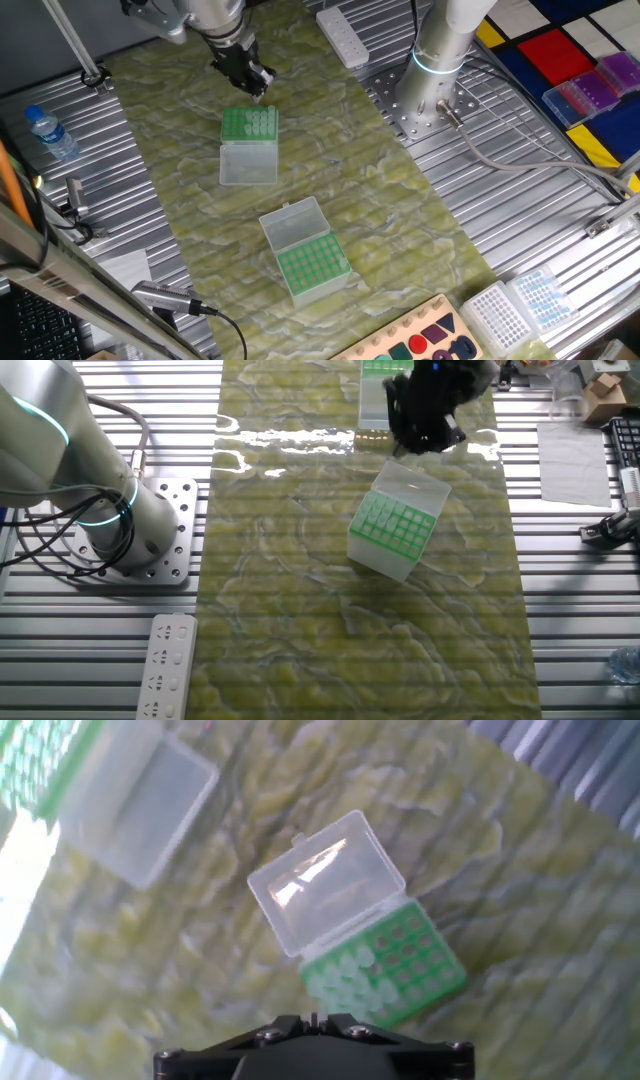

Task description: Transfer all large pipette tips from one holder to another

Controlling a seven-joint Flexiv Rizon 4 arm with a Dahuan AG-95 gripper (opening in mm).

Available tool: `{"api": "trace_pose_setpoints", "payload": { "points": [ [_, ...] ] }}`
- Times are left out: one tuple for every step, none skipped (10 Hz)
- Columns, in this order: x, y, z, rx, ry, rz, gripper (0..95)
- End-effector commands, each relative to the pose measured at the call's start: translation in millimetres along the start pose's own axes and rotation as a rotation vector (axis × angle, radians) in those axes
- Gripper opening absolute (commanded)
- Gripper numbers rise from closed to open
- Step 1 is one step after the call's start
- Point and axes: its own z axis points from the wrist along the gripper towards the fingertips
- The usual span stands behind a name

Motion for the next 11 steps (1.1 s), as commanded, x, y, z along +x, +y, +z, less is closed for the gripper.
{"api": "trace_pose_setpoints", "payload": {
  "points": [
    [-2.0,18.8,-2.2,-0.113,-0.032,0.419,0.0],
    [-2.0,18.8,-2.2,-0.111,-0.037,0.406,0.0],
    [-2.0,18.8,-2.2,-0.114,-0.024,0.346,0.0],
    [-2.0,18.8,-2.2,-0.114,-0.008,0.32,0.0],
    [-2.0,18.8,-2.2,-0.106,-0.007,0.296,0.0],
    [-2.0,18.8,-2.2,-0.103,-0.007,0.286,0.0],
    [-2.0,18.8,-2.2,-0.103,0.003,0.288,0.0],
    [-2.0,18.8,-2.2,-0.103,0.009,0.292,0.0],
    [-2.0,18.8,-2.2,-0.105,0.016,0.327,0.0],
    [-2.0,18.8,-2.2,-0.112,0.02,0.344,0.0],
    [-2.0,18.8,-2.2,-0.117,0.027,0.346,0.0]
  ]
}}
